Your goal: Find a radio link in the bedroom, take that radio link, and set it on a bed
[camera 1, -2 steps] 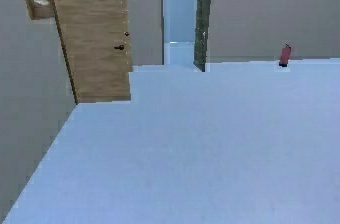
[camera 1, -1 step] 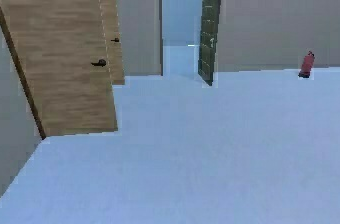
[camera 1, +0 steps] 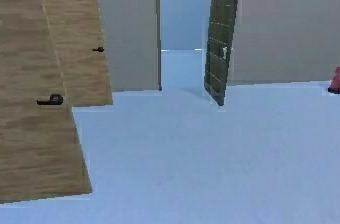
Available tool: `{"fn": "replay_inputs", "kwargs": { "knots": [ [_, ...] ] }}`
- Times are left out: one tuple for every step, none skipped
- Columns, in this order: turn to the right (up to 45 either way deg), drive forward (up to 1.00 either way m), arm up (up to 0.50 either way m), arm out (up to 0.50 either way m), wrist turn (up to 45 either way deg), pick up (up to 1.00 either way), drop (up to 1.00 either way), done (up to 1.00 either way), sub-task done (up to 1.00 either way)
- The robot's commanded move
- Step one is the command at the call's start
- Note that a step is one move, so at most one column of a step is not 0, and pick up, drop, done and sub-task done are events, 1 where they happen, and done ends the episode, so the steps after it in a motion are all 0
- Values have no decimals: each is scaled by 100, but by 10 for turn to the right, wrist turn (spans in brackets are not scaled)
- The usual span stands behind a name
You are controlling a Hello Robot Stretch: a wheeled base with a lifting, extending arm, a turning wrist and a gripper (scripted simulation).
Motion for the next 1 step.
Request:
{"fn": "replay_inputs", "kwargs": {
  "knots": [
    [-30,0,0,0,0,0,0,0,0]
  ]
}}
